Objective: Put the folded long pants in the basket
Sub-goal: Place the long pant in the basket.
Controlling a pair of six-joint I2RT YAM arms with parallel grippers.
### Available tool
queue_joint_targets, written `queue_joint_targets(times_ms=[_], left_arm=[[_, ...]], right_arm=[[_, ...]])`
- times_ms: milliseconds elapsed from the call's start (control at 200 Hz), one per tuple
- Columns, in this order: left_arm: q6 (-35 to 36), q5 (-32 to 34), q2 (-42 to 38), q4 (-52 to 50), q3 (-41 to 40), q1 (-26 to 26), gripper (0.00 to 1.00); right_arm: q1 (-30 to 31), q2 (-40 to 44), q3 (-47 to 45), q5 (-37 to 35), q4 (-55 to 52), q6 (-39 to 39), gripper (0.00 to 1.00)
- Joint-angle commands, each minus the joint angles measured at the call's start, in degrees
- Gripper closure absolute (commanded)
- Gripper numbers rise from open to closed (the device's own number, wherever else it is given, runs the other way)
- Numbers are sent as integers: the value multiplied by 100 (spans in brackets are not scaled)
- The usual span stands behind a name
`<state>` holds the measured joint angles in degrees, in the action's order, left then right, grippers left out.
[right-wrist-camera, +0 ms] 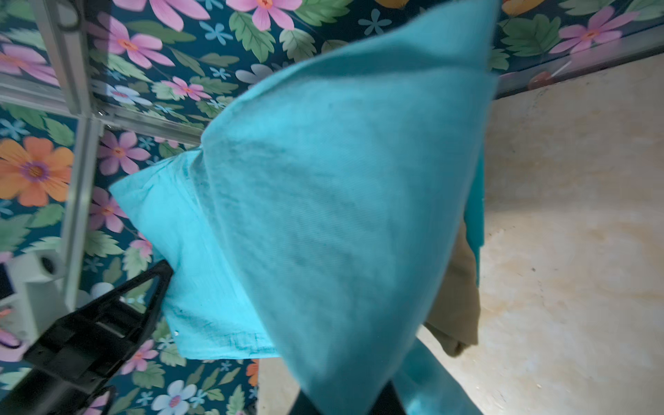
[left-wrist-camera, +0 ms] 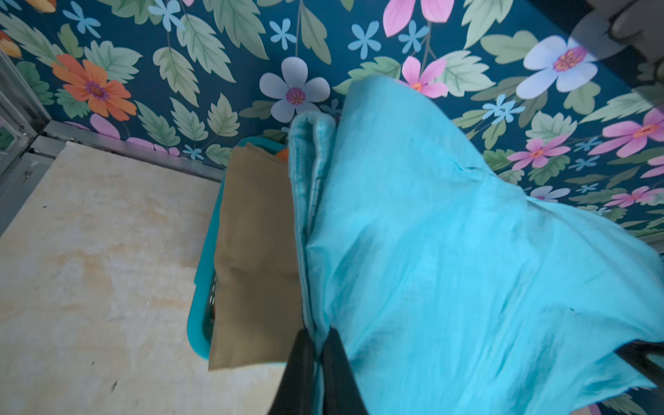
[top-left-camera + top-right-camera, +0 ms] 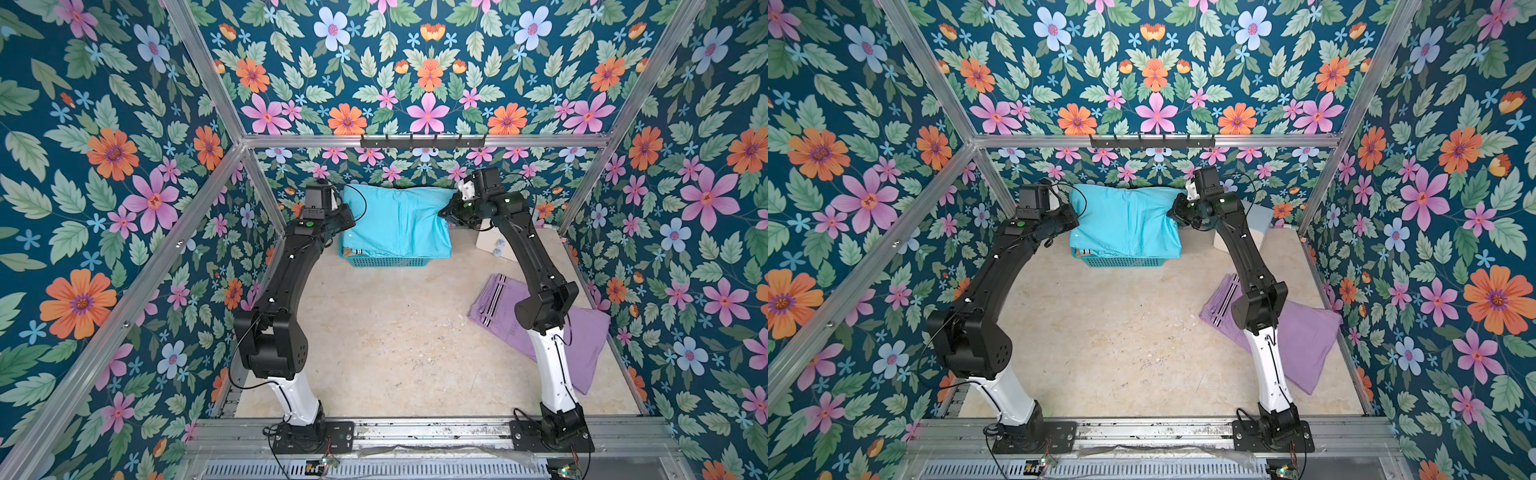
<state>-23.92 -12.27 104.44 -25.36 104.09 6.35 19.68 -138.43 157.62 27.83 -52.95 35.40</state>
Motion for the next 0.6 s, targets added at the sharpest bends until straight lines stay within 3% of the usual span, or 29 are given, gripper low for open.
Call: queue_joint_targets(times_ms=[0,100,265,450,595], left_arm=[[-7,-406,371,146,368,-211,100],[16,-459,625,313,431,-312,100],[-35,-696,938,617,445,-410,100],[-119,-842,1147,834,432,-584,100],[-183,-1017,1501,899,656,-682,100]], right_arm=[[-216,-61,-364,716,1016,1087,100],[-270,-37,-915,876,2148,1398,100],[-342,-893,87,1162,2390,1810,100],[-373,-970,-409,1315,3456,2309,100],[-386,-1362,-133,1386,3827,2582,100]])
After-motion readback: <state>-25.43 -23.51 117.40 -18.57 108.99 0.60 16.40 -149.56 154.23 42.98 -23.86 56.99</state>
